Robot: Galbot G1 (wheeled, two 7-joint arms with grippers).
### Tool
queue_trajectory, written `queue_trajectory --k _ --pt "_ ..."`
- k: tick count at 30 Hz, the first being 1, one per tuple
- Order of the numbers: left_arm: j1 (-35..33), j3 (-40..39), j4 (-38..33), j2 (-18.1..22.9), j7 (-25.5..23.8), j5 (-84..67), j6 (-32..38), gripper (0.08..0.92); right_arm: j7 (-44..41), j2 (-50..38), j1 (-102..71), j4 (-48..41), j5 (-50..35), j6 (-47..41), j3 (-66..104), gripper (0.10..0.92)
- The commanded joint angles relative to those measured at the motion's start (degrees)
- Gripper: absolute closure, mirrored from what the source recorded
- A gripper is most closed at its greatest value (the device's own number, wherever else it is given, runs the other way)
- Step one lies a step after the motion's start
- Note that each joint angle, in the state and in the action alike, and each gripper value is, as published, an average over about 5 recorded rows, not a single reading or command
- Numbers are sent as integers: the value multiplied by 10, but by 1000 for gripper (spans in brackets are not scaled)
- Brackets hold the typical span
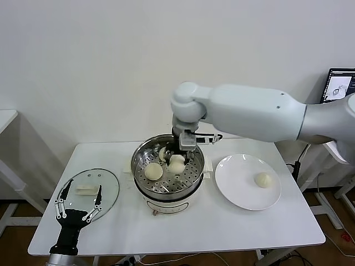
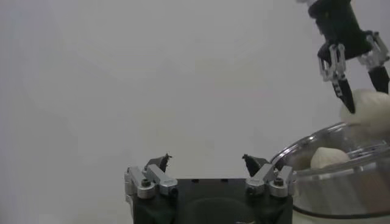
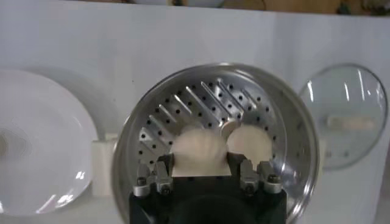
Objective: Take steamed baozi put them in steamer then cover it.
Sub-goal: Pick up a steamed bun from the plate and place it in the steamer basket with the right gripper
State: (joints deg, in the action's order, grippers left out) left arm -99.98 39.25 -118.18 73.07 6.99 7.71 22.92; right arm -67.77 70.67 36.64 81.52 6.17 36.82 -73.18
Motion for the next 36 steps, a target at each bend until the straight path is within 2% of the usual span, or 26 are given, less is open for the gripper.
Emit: queue_trajectory --k 1,23,31,36 --pt "0 2 1 -1 0 0 2 177 4 25 -33 14 51 63 0 389" --pt "1 3 3 2 0 1 7 177 -2 13 -70 5 84 76 5 380" --pt "2 7 4 2 0 0 7 177 7 12 -73 -3 96 70 30 217" --pt "3 8 4 1 0 0 7 177 -17 -7 -50 -19 39 41 74 203"
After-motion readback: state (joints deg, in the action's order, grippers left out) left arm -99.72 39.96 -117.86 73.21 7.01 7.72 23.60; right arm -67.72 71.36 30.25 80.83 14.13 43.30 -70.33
